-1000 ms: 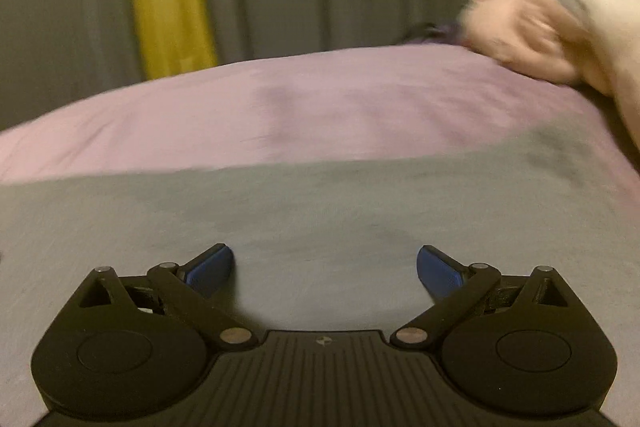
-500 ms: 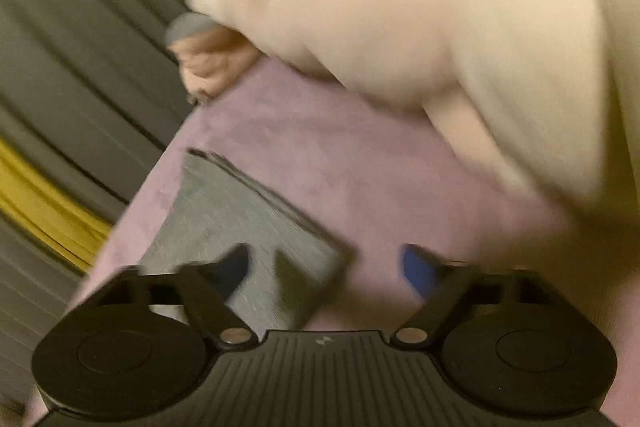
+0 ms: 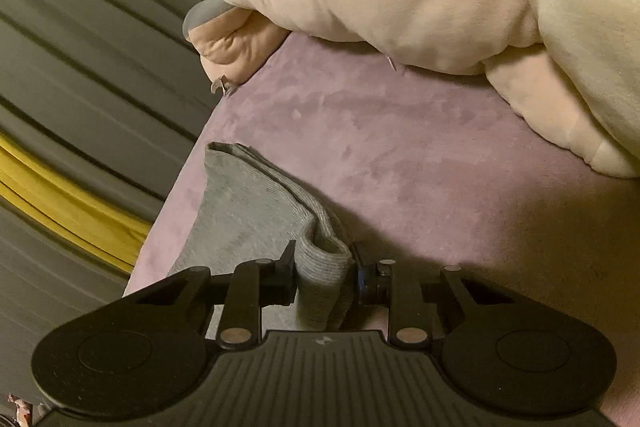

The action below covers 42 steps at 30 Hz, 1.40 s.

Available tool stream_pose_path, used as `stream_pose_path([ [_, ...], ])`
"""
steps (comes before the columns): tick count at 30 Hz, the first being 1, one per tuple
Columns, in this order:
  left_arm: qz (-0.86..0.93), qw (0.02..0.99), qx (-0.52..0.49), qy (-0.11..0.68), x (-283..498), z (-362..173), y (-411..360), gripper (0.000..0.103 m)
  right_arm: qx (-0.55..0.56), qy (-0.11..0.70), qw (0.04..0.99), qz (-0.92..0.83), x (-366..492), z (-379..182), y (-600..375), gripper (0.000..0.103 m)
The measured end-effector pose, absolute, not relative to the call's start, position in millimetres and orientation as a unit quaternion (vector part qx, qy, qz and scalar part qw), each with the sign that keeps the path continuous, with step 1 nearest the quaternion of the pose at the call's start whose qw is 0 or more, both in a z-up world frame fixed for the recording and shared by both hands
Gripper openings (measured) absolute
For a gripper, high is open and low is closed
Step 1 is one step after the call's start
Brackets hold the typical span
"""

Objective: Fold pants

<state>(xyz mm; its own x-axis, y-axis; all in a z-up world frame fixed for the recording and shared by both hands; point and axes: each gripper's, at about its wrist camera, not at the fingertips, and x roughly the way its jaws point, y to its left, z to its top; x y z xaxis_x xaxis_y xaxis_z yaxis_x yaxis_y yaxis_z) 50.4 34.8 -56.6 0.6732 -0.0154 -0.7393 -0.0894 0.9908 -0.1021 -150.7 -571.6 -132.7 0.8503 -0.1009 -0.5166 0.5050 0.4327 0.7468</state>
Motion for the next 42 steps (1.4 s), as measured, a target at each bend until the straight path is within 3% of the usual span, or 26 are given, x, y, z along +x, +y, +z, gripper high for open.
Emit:
stream_pose_path([
  [4, 0.017, 0.912, -0.059, 0.405, 50, -60, 33, 0.103, 0.489, 0.201, 0.828, -0.189, -150, -132, -568, 0.029],
  [7, 0.017, 0.912, -0.053, 0.406, 52, -61, 32, 0.103, 0.473, 0.211, 0.832, -0.201, -143, -124, -566, 0.024],
  [12, 0.013, 0.913, -0.063, 0.403, 51, -59, 35, 0.103, 0.337, 0.199, 0.899, -0.198, -122, -56, -519, 0.021],
  [18, 0.015, 0.918, -0.098, 0.384, 45, -54, 46, 0.103, 0.134, 0.185, 0.973, -0.004, -83, 12, -373, 0.019],
  [22, 0.022, 0.919, -0.132, 0.372, 39, -49, 58, 0.103, 0.061, 0.225, 0.962, 0.144, -65, -11, -271, 0.013],
  [25, 0.027, 0.916, -0.157, 0.368, 36, -47, 69, 0.103, 0.042, 0.317, 0.925, 0.204, -53, -46, -227, 0.020],
  [27, 0.024, 0.913, -0.171, 0.369, 35, -47, 75, 0.103, 0.047, 0.336, 0.917, 0.209, -59, -54, -227, 0.021],
  [28, 0.021, 0.912, -0.174, 0.370, 35, -46, 76, 0.103, 0.065, 0.321, 0.922, 0.205, -65, -51, -238, 0.029],
  [29, 0.009, 0.912, -0.174, 0.370, 35, -44, 74, 0.103, 0.092, 0.304, 0.929, 0.192, -70, -46, -254, 0.050],
  [31, -0.031, 0.914, -0.144, 0.379, 37, -38, 57, 0.103, 0.173, 0.266, 0.941, 0.120, -80, -39, -299, 0.076],
  [33, -0.094, 0.913, -0.094, 0.385, 41, -28, 24, 0.103, 0.268, 0.232, 0.935, 0.029, -93, -42, -349, 0.080],
  [35, -0.158, 0.903, -0.073, 0.392, 47, -18, -9, 0.103, 0.338, 0.225, 0.912, -0.054, -103, -53, -389, 0.090],
  [39, -0.260, 0.874, -0.062, 0.406, 73, -6, -77, 0.102, 0.393, 0.237, 0.876, -0.146, -123, -81, -439, 0.090],
  [42, -0.291, 0.848, -0.067, 0.439, 103, -13, -121, 0.090, 0.452, 0.244, 0.841, -0.170, -129, -101, -457, 0.091],
])
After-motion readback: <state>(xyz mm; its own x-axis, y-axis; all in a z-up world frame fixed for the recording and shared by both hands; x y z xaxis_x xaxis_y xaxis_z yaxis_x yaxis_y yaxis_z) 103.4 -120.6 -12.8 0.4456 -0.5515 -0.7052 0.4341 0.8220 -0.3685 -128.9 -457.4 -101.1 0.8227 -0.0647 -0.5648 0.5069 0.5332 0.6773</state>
